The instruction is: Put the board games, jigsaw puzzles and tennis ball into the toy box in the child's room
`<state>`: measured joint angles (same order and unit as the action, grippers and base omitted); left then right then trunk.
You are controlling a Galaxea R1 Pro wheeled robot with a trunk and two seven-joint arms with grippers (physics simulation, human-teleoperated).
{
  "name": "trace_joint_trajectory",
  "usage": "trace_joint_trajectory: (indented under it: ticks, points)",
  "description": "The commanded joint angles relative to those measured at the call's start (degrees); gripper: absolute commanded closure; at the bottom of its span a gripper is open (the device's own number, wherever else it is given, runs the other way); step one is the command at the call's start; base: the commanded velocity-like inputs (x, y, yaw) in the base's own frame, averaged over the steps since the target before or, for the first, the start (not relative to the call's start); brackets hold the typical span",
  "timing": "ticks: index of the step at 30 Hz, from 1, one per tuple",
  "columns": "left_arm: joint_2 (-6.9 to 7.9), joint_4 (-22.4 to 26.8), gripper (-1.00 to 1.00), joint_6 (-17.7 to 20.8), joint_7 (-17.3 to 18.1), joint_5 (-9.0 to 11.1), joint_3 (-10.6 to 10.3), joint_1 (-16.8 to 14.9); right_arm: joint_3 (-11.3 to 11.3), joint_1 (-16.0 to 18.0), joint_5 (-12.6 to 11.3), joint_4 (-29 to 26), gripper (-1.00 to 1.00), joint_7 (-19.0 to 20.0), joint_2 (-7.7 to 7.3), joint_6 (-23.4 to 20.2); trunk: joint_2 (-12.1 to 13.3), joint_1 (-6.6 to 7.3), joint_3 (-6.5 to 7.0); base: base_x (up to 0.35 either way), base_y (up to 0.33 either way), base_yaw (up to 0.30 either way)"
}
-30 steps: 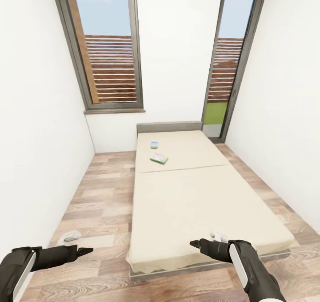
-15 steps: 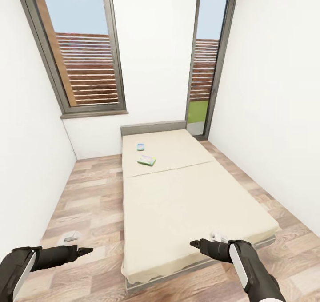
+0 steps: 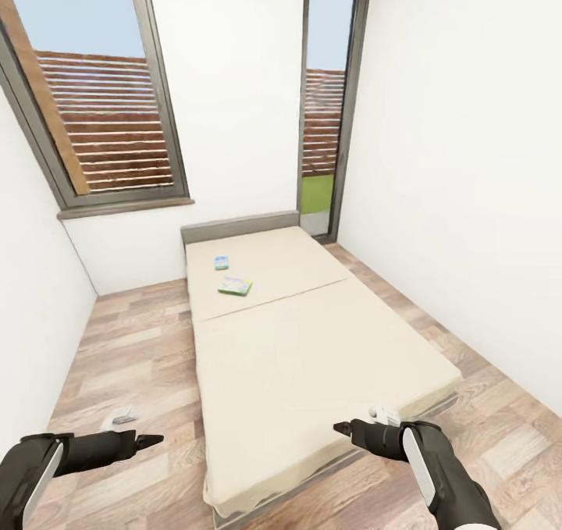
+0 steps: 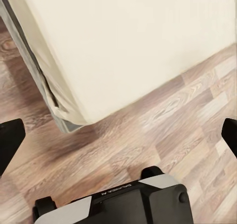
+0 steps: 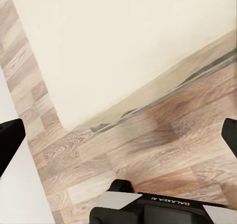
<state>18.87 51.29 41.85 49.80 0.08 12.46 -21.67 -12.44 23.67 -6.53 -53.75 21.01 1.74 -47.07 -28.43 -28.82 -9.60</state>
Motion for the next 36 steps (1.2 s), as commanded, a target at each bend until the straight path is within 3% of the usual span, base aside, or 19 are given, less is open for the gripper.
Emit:
trace_joint_trajectory:
  ticks: [1,12,15,19,36]
  points:
    - [0.00,0.04,-1.00,0.42,0.22,0.01,0.11,-0.03,-0.22,0.07,-0.29,-0.04,-1.00,0.00,0.08,-0.39,-0.10,-0.04,-0.11,0.080,0.168,-0.277]
    - [0.00,0.04,-1.00,0.34,0.22,0.01,0.11,-0.04,-0.10,0.07,-0.17,-0.04,-1.00,-0.11,0.10,0.81,-0.10,-0.04,-0.14,0.051,0.111,-0.215]
    - [-0.04,0.04,-1.00,0.34,0.22,0.01,0.11,-0.04,-0.02,0.07,0.04,-0.05,-1.00,-0.30,0.10,2.90,-0.10,-0.04,-0.15,0.004,0.009,-0.035]
    - [-0.67,0.21,-1.00,0.29,0.30,-0.33,0.02,0.05,-0.11,0.15,0.01,0.23,-1.00,-1.00,1.39,4.16,-0.10,-0.04,-0.15,0.000,0.000,0.000]
    - [-0.85,0.21,-1.00,0.26,0.30,-0.08,-0.07,0.05,0.02,0.16,-0.15,1.00,-1.00,-1.05,1.43,8.56,-0.10,-0.04,-0.15,0.095,0.062,0.000]
